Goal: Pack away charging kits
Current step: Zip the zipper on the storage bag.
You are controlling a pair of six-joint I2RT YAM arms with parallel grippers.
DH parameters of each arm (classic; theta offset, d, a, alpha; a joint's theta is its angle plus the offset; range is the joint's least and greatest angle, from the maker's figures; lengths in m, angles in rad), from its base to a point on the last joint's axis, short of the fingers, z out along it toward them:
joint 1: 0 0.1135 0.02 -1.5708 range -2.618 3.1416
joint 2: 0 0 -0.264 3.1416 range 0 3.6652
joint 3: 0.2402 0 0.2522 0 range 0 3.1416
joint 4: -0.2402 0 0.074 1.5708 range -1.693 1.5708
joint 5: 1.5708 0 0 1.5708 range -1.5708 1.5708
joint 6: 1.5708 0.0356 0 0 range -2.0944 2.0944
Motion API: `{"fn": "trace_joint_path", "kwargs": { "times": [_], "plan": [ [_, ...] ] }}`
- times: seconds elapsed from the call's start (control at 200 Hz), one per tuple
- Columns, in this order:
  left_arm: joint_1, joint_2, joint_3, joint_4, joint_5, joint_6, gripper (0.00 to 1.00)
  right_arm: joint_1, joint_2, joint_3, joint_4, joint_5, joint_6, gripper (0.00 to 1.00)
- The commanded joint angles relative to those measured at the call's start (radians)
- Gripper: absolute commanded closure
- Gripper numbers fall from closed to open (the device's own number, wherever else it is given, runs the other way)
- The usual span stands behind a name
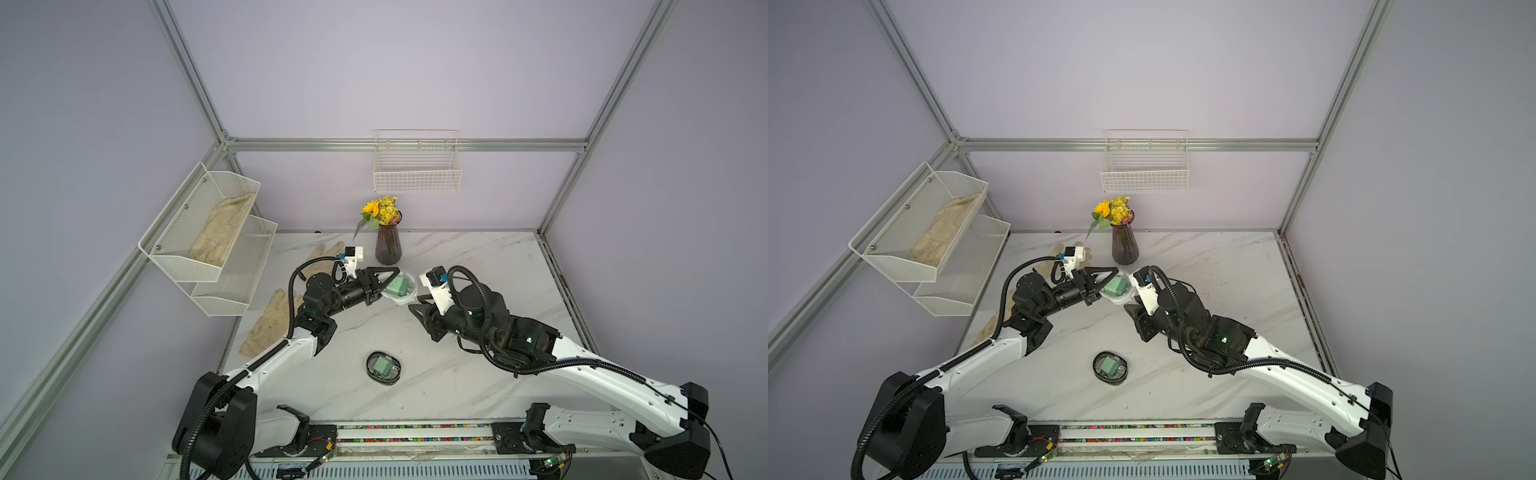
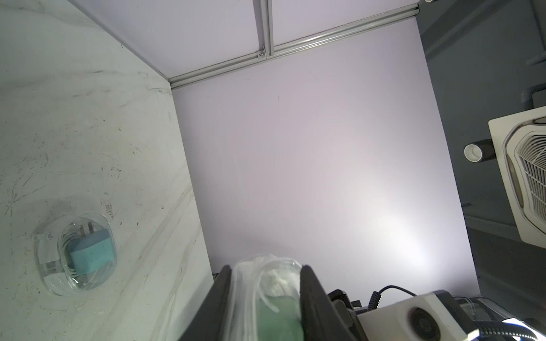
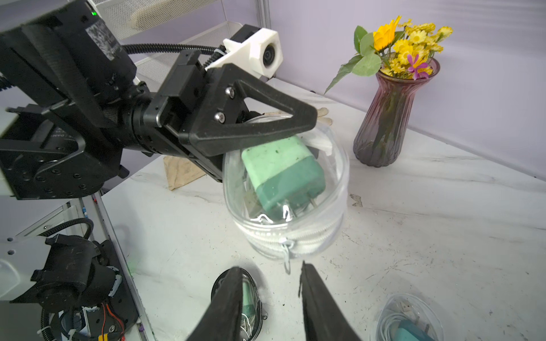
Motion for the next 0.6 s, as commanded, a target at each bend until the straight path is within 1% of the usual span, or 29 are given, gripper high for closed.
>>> {"fn": "trace_joint_path", "kwargs": {
  "times": [0.0,0.09,0.19,0.32,0.435,0.595],
  "plan": [
    [0.005,-0.032,0.095,0.047,0.024,0.012,0.78,0.005,0.001,0.009,0.019,-0.005,-0.003,0.64],
    [0.005,-0.032,0.096,0.047,0.024,0.013,0.78,0.005,0.011,0.011,0.027,0.001,-0.008,0.66],
    [0.006,-0.03,0.098,0.05,0.028,0.012,0.78,0.005,0.022,0.01,0.044,-0.004,-0.008,0.73],
    [0.007,-0.036,0.097,0.048,0.03,0.013,0.78,0.005,0.036,0.012,0.053,-0.005,-0.009,0.89],
    [0.008,-0.04,0.101,0.046,0.032,0.015,0.78,0.005,0.056,0.02,0.045,0.002,-0.002,1.0],
    [0.015,-0.05,0.1,0.032,0.039,0.019,0.78,0.005,0.046,0.032,0.008,0.074,0.002,1.0]
  ]
}}
